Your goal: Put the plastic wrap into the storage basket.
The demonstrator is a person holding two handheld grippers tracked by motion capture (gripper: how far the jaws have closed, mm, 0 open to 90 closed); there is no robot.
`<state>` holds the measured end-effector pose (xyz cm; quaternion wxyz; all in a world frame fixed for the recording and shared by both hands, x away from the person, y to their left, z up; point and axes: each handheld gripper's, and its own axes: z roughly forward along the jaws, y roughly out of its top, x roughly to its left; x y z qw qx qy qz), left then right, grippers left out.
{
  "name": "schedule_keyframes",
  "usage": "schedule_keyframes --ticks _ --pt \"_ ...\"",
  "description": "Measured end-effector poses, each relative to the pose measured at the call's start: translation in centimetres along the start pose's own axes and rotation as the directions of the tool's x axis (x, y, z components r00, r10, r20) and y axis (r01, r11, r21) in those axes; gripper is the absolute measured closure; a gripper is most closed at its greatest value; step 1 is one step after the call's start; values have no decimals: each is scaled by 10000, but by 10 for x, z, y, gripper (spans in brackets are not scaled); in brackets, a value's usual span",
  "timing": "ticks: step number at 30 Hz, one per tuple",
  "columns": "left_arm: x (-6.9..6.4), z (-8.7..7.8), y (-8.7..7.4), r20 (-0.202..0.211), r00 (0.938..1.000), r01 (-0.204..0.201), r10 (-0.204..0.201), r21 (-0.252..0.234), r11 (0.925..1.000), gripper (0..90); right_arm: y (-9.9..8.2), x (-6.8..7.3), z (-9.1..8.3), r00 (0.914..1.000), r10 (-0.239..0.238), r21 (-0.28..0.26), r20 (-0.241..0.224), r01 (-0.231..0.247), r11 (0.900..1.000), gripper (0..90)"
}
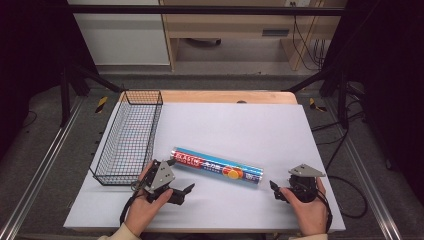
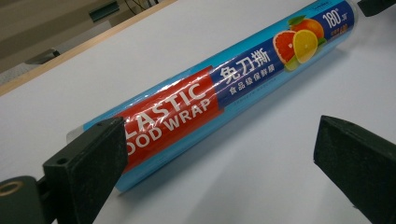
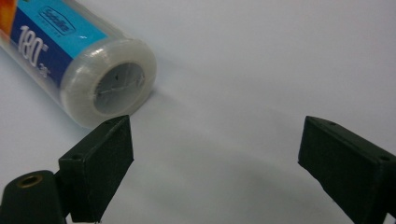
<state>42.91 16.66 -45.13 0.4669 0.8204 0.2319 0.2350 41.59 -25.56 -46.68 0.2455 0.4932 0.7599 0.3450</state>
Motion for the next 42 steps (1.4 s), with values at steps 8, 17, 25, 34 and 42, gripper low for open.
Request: schedule_keyframes --ticks 8,17,25,34,42 --pt "4 -2 0 265 9996 74 -72 -55 10000 33 5 5 -6 9983 -590 -468 0 590 9972 106" --pt "25 -1 16 542 9985 103 -81 -400 9991 36 34 26 -30 9747 -2227 -1142 182 2233 9680 76" --pt "52 9 27 984 9949 303 -210 -938 9951 40 55 37 -26 9479 -3142 -802 -530 3096 9475 72" --pt "47 14 33 1086 9940 -53 153 -926 9957 42 84 48 -20 9075 -3888 -684 -1589 3827 9213 82" --pt "43 4 24 711 9974 185 -109 -1059 9942 42 91 50 0 8829 -4126 -554 -2242 4112 9099 58"
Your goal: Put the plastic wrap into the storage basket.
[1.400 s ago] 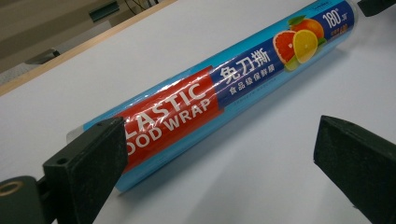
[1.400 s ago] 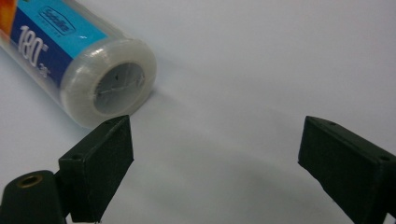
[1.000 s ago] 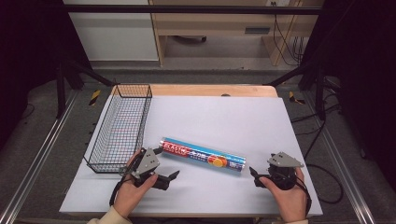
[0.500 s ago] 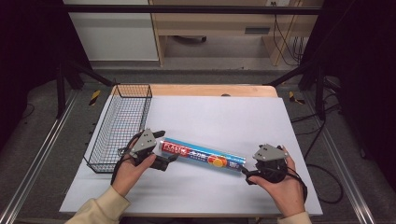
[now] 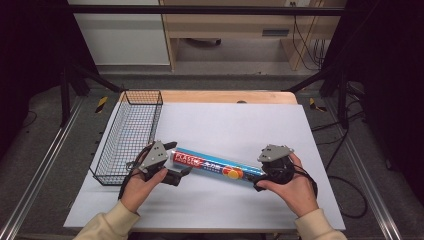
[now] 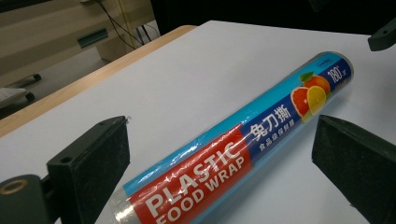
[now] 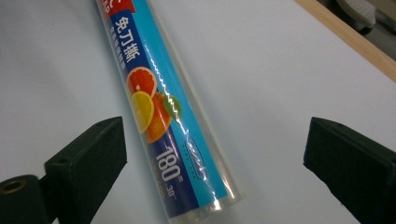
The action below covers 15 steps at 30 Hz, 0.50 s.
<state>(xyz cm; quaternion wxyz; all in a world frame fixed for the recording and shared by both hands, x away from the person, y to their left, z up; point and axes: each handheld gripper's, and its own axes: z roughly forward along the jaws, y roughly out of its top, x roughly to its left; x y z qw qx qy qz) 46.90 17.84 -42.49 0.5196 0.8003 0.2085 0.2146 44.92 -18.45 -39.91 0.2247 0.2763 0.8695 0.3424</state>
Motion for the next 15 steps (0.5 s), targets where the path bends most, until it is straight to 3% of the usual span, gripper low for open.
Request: schedule_keyframes --ticks 8,15 --pt "-17 -19 -12 -554 9978 -361 378 308 9989 41 12 6 24 9969 -597 416 -519 619 9972 102" --pt "-15 -25 -20 -525 9985 -161 177 310 9994 40 14 8 33 9924 -694 702 -1017 767 9946 104"
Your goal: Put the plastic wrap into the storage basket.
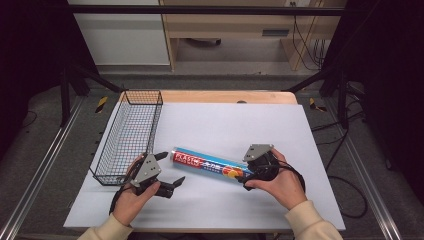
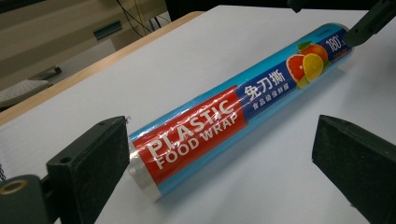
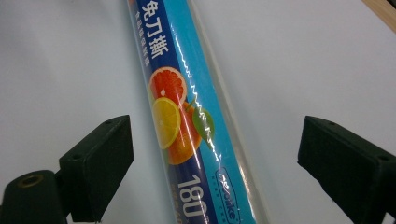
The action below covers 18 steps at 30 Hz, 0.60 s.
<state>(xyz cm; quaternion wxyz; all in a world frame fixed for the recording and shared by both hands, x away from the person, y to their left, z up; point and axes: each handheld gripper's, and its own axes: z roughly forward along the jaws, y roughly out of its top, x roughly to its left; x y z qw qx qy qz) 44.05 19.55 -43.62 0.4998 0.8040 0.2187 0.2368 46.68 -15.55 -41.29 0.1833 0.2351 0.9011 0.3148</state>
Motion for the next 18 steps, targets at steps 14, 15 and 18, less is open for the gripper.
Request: schedule_keyframes --ticks 14,15,18 --pt "3 -4 -4 -60 9999 -159 160 170 9997 41 14 -5 23 9964 -369 505 -765 408 9979 79" --pt "3 -4 -4 -59 9998 -186 187 150 9997 41 15 -5 24 9963 -371 570 -771 415 9975 77" --pt "3 -4 -5 -64 9999 -157 158 194 9997 41 17 -5 27 9947 -443 534 -927 494 9974 76"
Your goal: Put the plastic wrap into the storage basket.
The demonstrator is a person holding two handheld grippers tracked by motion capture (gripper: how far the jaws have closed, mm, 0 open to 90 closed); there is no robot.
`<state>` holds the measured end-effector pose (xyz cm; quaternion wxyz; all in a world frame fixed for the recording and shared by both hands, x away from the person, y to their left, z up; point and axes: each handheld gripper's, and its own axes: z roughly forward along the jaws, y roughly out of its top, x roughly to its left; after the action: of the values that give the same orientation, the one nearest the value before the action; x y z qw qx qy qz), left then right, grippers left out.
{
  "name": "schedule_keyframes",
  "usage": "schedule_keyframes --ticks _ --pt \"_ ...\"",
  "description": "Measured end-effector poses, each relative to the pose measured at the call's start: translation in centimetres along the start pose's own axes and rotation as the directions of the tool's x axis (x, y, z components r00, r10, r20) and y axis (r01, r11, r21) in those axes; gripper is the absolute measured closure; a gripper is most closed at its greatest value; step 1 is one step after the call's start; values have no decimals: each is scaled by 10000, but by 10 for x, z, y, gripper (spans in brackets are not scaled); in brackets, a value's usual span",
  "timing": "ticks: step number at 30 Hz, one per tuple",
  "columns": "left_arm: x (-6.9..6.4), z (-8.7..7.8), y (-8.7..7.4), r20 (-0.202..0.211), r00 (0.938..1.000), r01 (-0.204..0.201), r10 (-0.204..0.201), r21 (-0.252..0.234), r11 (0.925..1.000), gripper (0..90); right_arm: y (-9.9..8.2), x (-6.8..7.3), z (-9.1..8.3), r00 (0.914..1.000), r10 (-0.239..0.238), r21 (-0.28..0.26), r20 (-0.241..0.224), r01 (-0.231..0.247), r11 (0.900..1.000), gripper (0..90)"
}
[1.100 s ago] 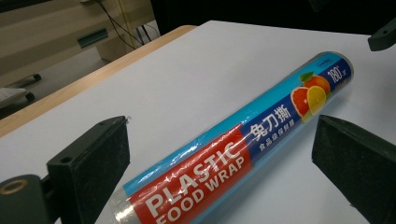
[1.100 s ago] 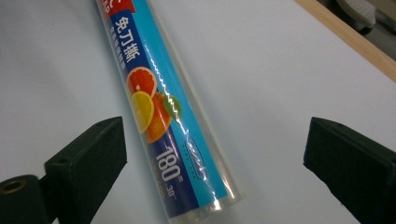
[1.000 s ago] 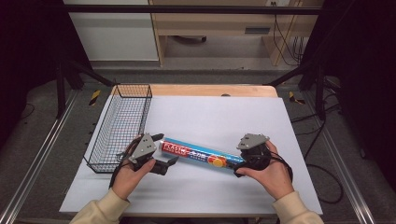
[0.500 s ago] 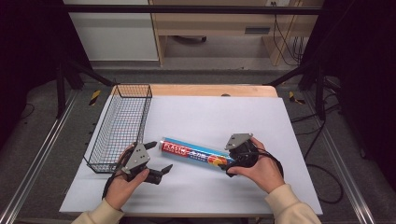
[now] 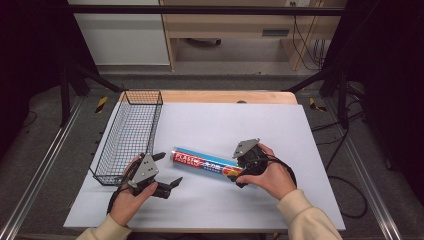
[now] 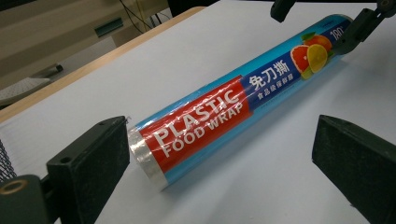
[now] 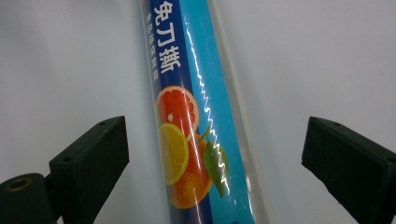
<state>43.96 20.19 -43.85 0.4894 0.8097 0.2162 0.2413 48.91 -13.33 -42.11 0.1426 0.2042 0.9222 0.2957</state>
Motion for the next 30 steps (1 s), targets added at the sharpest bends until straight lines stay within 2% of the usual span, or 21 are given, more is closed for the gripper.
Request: schedule_keyframes --ticks 5,15,18,20,30 --pt "-1 2 -1 54 9999 -111 111 102 9999 41 -4 -5 14 9995 -16 297 -316 26 9996 109" --pt "0 1 -1 22 9999 -111 110 150 9998 41 -2 -4 35 9987 -211 573 -458 237 9981 148" --pt "0 1 -1 19 9999 -124 124 129 9998 41 -2 -3 38 9982 -309 740 -522 348 9967 180" --pt "0 1 0 27 9999 -128 127 170 9998 41 -2 -4 38 9985 -226 731 -494 261 9970 191" --pt "0 2 -1 110 9998 -187 184 308 9993 42 1 -2 44 9974 -301 1579 -652 401 9866 270"
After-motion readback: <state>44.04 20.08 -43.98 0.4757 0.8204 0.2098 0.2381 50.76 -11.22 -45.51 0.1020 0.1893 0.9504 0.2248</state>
